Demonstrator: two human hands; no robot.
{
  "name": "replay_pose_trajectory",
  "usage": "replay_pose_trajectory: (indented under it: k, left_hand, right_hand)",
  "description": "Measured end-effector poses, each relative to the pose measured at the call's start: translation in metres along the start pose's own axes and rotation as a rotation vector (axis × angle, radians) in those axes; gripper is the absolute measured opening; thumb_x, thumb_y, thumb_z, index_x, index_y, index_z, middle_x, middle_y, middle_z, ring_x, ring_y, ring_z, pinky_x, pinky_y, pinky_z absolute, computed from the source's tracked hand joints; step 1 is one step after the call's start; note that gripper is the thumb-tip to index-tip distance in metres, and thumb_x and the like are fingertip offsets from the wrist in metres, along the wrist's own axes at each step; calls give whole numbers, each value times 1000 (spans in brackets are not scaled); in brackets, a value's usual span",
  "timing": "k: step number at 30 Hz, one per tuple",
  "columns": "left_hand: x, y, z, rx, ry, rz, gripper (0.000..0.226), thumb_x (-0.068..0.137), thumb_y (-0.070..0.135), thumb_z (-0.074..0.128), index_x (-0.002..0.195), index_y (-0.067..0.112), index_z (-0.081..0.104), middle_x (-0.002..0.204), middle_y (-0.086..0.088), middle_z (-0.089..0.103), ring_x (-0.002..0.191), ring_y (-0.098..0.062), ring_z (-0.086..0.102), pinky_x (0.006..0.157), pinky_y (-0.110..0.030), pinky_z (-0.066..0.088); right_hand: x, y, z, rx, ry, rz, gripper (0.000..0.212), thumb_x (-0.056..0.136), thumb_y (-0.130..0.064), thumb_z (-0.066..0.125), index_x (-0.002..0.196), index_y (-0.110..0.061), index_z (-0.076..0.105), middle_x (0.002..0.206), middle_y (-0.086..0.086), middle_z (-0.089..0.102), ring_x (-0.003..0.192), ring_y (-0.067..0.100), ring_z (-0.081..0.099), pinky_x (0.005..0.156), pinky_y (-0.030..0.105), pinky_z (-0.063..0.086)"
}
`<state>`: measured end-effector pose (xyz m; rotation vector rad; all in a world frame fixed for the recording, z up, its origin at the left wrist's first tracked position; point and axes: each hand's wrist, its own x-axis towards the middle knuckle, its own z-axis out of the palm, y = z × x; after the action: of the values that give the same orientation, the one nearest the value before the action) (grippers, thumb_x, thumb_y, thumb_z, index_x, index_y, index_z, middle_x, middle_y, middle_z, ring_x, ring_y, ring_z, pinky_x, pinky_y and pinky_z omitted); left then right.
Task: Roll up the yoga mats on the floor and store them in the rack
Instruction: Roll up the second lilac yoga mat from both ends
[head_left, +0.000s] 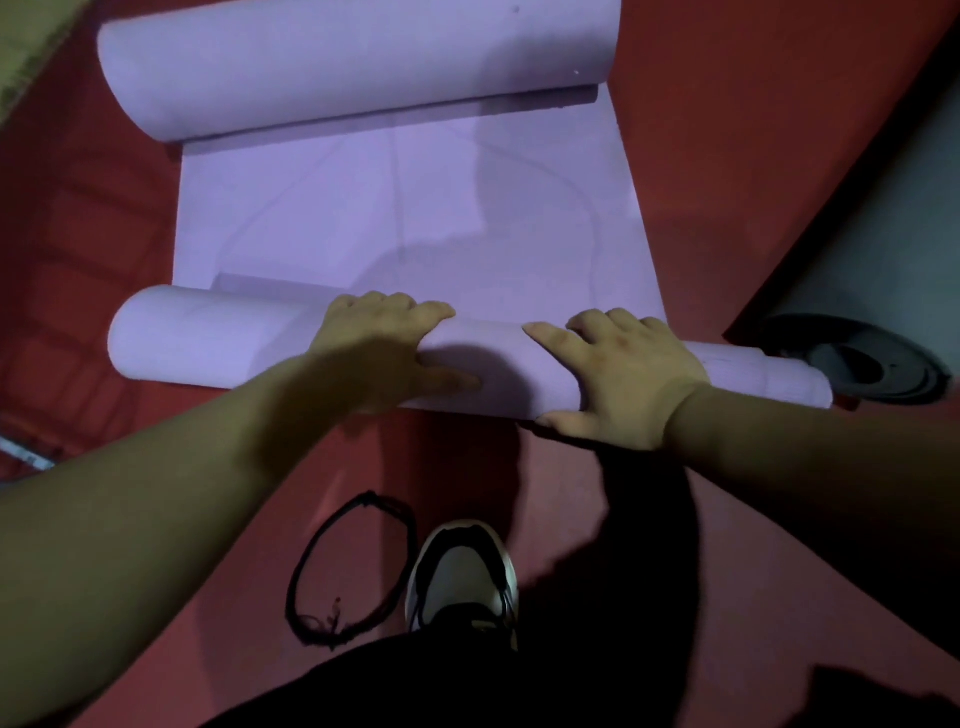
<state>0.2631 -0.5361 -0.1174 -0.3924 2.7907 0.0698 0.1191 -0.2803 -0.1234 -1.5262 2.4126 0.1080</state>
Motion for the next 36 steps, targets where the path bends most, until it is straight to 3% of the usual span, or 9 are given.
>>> replay_pose_trajectory:
  k: [4,6,9,12,18,23,27,32,36]
  left_hand:
    - [-10,9,1,-34,107,-36,110,64,99,35,152,34,39,143,-7,52,131,-33,47,111,-63,29]
    - [-19,12,12,22,206,8,110,62,98,41,147,29,48,136,-9,58,124,-34,53,108,-63,32]
    - [-15,9,11,-5,200,9,109,62,101,39,144,30,51,132,-6,60,120,-34,54,107,-61,33]
    - [-7,4,4,-17,136,20,108,62,101,37,148,36,44,133,-3,57,122,-32,51,109,-58,31]
    - [10,0,-12,-36,-45,-1,107,60,102,35,150,46,28,136,0,48,126,-28,43,107,-47,28]
    - [9,1,-11,-40,-44,-10,116,56,104,27,155,43,24,141,-3,47,130,-29,42,109,-49,28]
    - [7,-9,-9,-144,92,-42,114,67,96,41,160,42,3,156,-10,33,146,-28,29,118,-62,20]
    - [-3,-16,6,47,160,29,117,62,102,34,156,32,33,144,-14,48,131,-38,44,109,-66,29]
    - [2,-14,2,37,130,-11,114,60,101,36,154,36,34,141,-8,49,130,-35,43,112,-62,26]
  right_hand:
    - [12,10,-9,68,-62,5,100,71,-89,41,156,-45,15,133,2,51,117,31,52,92,46,44]
    - [12,11,-9,75,-72,-2,99,72,-88,45,156,-46,14,134,2,51,118,31,52,93,46,44]
    - [14,12,-10,85,-86,-7,99,74,-88,48,156,-45,13,135,2,50,120,30,51,94,46,45]
    - [19,15,-16,82,-92,1,100,74,-90,47,157,-43,15,137,4,50,121,32,52,96,48,45]
    - [0,-1,9,-82,152,-17,92,81,-79,44,157,-29,30,134,20,51,107,40,55,87,51,43]
    - [3,2,4,-80,109,7,93,78,-82,41,157,-34,26,131,16,53,107,39,54,87,51,45]
    - [14,11,-7,-46,15,12,96,78,-85,40,158,-39,15,137,11,48,117,37,50,93,50,42]
    - [29,24,-18,66,-74,0,97,80,-84,49,158,-44,9,141,7,43,126,33,45,99,49,41]
    - [30,22,-20,104,-92,14,98,78,-86,51,157,-46,10,140,5,43,127,32,45,100,50,41]
